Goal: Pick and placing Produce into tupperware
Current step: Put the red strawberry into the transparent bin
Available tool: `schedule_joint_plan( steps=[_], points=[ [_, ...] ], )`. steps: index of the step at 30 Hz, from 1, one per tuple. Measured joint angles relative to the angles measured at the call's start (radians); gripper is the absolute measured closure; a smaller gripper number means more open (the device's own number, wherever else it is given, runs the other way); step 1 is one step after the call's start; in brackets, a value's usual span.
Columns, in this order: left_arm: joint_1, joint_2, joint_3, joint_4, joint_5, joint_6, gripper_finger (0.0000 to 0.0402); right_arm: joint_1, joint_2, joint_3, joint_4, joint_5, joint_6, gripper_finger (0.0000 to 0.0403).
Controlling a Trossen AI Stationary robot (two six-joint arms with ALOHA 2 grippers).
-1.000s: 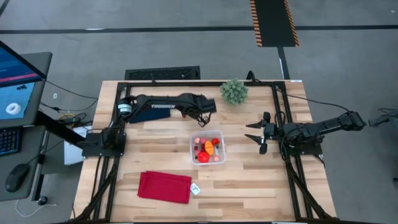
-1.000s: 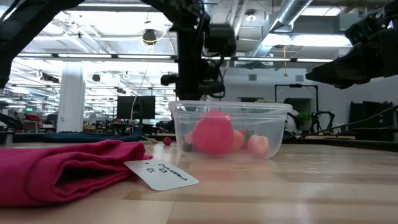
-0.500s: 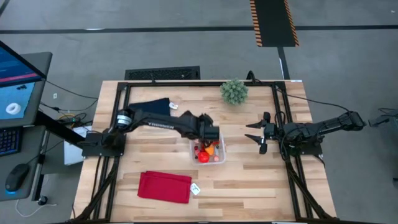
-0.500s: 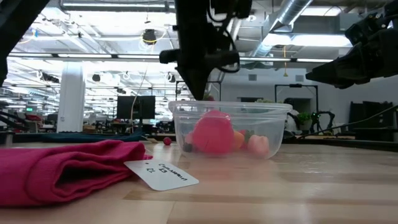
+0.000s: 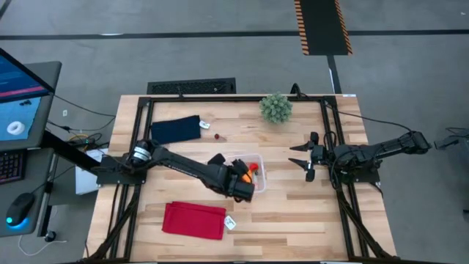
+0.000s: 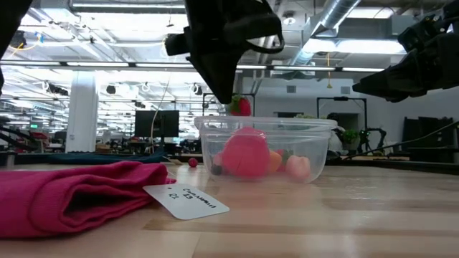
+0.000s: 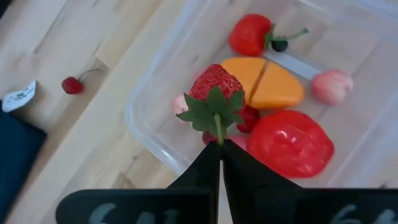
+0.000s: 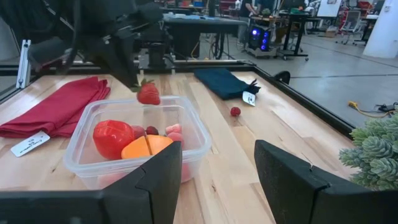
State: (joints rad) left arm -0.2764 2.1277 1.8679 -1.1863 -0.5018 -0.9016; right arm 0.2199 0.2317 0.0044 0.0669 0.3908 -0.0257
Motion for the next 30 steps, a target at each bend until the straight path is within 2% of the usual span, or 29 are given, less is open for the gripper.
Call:
schedule_joint_plan(
  steps=[7,12,22,30],
  points=[
    [-0.005,0.0,-0.055,0.01,0.021,-0.047,0.0401,0.0,0.0,0.0,0.0,0.0,0.0,0.0179],
    [0.008,0.0,-0.096,0.077,0.03,0.044,0.0401,0.0,0.0,0.0,0.0,0.0,0.0,0.0179],
    [0.01,0.001,-0.103,0.109,0.042,0.046,0.0399,0.0,0.0,0.0,0.0,0.0,0.0,0.0179],
    [0.009,0.001,-0.108,0.156,0.045,0.057,0.0338,0.0,0.0,0.0,0.0,0.0,0.0,0.0179]
  ],
)
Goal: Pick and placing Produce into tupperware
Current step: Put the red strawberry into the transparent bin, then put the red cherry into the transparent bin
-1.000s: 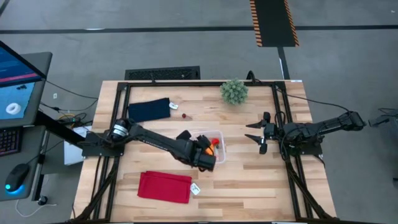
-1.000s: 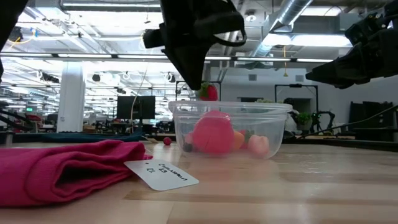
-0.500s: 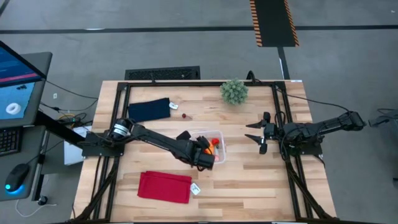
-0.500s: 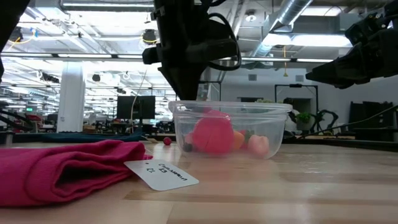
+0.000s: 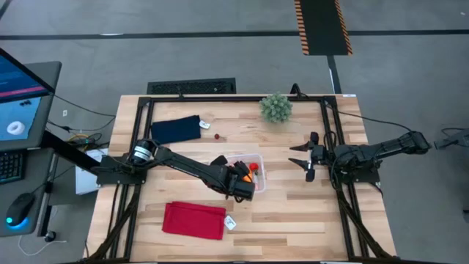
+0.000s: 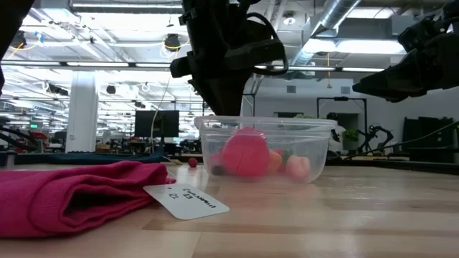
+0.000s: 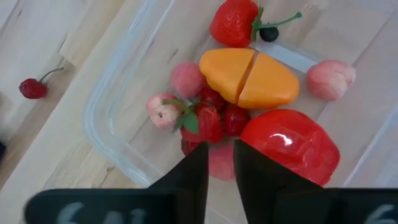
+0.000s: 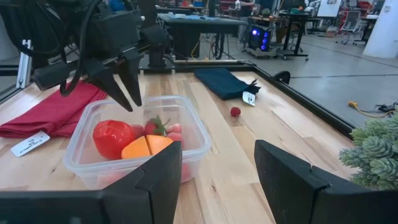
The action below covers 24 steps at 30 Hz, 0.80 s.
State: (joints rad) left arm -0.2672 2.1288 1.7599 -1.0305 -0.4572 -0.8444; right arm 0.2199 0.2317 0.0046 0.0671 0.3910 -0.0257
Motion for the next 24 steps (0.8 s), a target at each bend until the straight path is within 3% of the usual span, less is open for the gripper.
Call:
schedule_joint_plan(
  steps=[6,11,24],
  points=[
    [0.0,0.0,-0.01,0.004,-0.033,-0.001,0.0294,0.0,0.0,0.0,0.0,0.0,0.0,0.0179],
    [0.004,-0.011,-0.009,-0.042,-0.093,-0.06,0.0288,0.0,0.0,0.0,0.0,0.0,0.0,0.0179],
    [0.157,-0.103,-0.008,-0.194,-0.021,-0.469,0.0287,0.0,0.003,0.0,0.0,0.0,0.0,0.0179]
  ],
)
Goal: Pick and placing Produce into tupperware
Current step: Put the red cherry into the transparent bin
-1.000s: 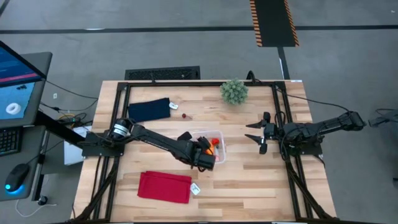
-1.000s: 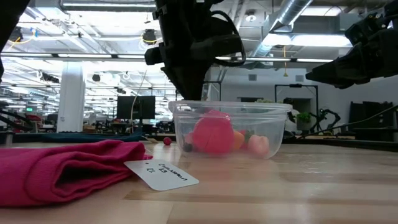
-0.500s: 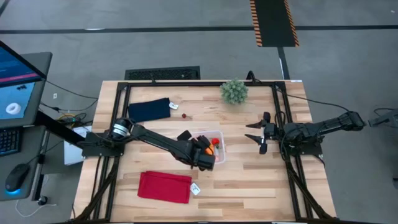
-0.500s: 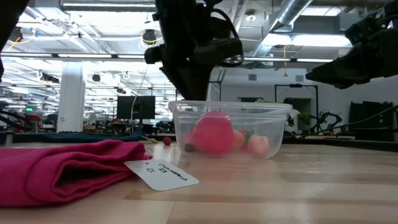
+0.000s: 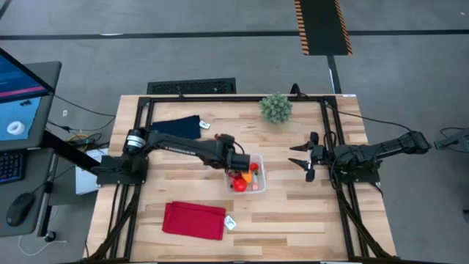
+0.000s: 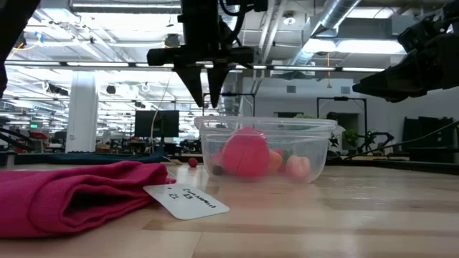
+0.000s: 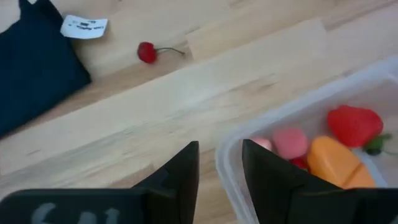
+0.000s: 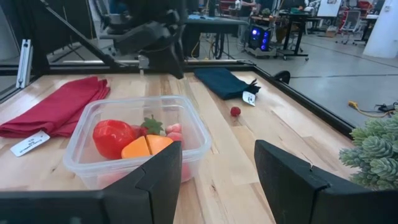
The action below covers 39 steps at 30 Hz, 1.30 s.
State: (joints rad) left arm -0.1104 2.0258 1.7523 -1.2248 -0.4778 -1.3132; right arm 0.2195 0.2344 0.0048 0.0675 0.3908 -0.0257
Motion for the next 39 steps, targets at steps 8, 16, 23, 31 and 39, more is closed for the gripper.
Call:
schedule_joint_plan(
  steps=[8,16,23,31,39],
  points=[
    [0.043,-0.01,0.0,0.048,0.145,0.01,0.0287,0.0,0.0,0.0,-0.001,0.0,0.0,0.0179],
    [0.039,-0.015,0.0,0.087,0.034,0.09,0.0287,0.0,0.0,0.0,0.0,0.0,0.0,0.0179],
    [0.039,-0.014,0.0,0.205,-0.08,-0.076,0.0287,0.0,0.0,0.0,0.0,0.0,0.0,0.0179],
    [0.04,-0.013,0.0,0.356,-0.056,-0.408,0.0287,0.0,0.0,0.0,0.0,0.0,0.0,0.0179],
    [0.09,-0.012,0.0,0.291,0.081,-0.887,0.0287,0.0,0.0,0.0,0.0,0.0,0.0,0.0179]
  ],
)
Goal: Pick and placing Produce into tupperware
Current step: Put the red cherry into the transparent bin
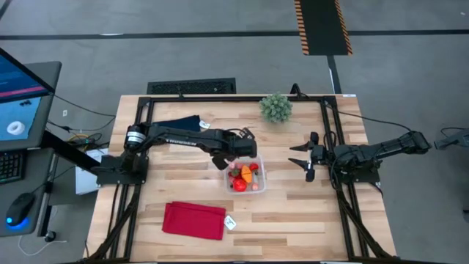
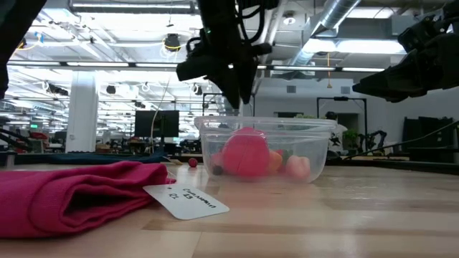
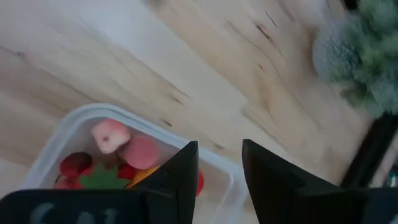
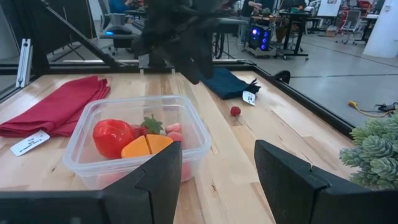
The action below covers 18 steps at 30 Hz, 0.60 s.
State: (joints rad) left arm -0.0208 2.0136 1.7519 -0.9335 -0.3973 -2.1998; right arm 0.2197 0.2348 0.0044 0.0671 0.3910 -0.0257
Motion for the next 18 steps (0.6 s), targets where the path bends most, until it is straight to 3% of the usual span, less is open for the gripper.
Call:
schedule_joint_plan(
  steps=[5,10,12,14,18],
  points=[
    [0.055,-0.018,0.0,0.02,0.033,-0.072,0.0287,0.0,0.0,0.0,0.0,0.0,0.0,0.0179],
    [0.107,-0.033,0.0,0.095,-0.036,0.074,0.0287,0.0,0.0,0.0,0.0,0.0,0.0,0.0179],
    [0.124,-0.033,0.0,0.06,-0.048,0.079,0.0287,0.0,0.0,0.0,0.0,0.0,0.0,0.0179],
    [0.131,-0.033,0.0,-0.006,-0.054,-0.035,0.0288,0.0,0.0,0.0,0.0,0.0,0.0,0.0179],
    [0.181,-0.033,0.0,-0.166,0.001,-0.08,0.0288,0.0,0.0,0.0,0.0,0.0,0.0,0.0179]
  ],
)
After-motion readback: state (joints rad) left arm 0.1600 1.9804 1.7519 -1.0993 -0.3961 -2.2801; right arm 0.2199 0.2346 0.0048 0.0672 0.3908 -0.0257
